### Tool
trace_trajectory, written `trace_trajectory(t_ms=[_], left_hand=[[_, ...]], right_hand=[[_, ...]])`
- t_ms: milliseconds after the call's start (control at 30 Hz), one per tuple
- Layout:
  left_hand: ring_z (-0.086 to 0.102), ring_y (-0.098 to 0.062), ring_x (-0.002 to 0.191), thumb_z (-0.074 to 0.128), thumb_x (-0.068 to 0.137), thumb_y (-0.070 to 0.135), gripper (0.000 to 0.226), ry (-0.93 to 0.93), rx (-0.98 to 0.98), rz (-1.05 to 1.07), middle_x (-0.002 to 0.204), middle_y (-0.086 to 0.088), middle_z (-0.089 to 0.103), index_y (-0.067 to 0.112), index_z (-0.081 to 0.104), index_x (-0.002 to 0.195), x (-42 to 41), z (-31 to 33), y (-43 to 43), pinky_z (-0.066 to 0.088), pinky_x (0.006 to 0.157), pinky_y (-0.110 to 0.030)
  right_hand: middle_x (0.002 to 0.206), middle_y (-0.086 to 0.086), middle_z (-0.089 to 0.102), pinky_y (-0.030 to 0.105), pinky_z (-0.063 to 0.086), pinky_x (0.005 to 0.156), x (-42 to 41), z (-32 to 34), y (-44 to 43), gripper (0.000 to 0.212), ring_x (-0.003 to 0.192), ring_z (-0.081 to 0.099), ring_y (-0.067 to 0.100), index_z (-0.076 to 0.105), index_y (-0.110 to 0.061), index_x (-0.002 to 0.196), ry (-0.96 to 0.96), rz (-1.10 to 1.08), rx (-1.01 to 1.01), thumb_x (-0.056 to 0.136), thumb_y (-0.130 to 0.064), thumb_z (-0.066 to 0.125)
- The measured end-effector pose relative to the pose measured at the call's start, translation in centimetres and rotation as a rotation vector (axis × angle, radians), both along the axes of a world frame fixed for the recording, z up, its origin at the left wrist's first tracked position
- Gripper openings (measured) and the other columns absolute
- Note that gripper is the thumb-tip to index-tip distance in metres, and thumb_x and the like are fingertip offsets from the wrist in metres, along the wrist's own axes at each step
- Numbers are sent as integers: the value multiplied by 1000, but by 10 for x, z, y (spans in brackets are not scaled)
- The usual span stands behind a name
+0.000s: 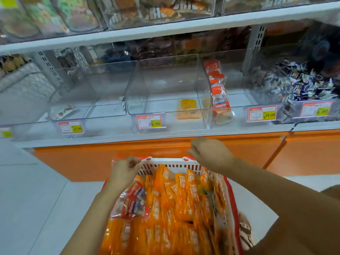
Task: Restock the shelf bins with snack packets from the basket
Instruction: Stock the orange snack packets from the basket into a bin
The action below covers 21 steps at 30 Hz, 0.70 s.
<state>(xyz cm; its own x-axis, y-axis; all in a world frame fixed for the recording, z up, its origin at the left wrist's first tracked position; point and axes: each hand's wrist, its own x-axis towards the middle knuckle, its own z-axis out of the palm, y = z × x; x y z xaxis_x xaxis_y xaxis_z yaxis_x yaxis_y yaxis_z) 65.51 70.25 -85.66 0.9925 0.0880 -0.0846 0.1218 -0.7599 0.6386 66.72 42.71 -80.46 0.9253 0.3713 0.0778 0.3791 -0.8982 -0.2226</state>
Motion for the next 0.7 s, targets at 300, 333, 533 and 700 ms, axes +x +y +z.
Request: trace_trajectory(t_ms=[300, 333, 533, 700], left_hand=[[55, -14, 108, 67, 86, 27, 36, 209, 357, -230, 119, 1, 59, 21, 61, 121, -49, -53, 36, 40, 85, -21], [57, -13, 102, 68, 86, 26, 29, 225, 334, -230, 114, 1, 61, 21, 63, 114, -50, -52, 34, 42, 80, -21], [54, -18, 113, 77, 77, 32, 52, 402, 429, -323, 128, 2, 53, 23, 56, 123, -48, -49, 32, 46, 94, -32], [42, -22, 128, 78, 72, 43, 67, 552, 606, -403, 138, 6, 42, 33, 47, 131, -46, -48, 32, 31, 110, -44]], right_hand=[[131, 5, 51, 39, 43, 100, -18, -116, 7, 42, 118, 48, 22, 50, -20, 129, 491, 19, -273, 92, -41, 44], [126, 4, 54, 37, 45, 95, -18, -119, 10, 39, 113, 50, 20, 53, -19, 125, 488, -7, -252, 92, -39, 45], [117, 3, 58, 37, 47, 93, -14, -122, 12, 31, 104, 52, 19, 54, -16, 118, 497, 18, -287, 93, -31, 48], [110, 4, 59, 31, 49, 86, -13, -122, 8, 26, 92, 52, 15, 54, -16, 115, 504, 27, -253, 91, -27, 53]])
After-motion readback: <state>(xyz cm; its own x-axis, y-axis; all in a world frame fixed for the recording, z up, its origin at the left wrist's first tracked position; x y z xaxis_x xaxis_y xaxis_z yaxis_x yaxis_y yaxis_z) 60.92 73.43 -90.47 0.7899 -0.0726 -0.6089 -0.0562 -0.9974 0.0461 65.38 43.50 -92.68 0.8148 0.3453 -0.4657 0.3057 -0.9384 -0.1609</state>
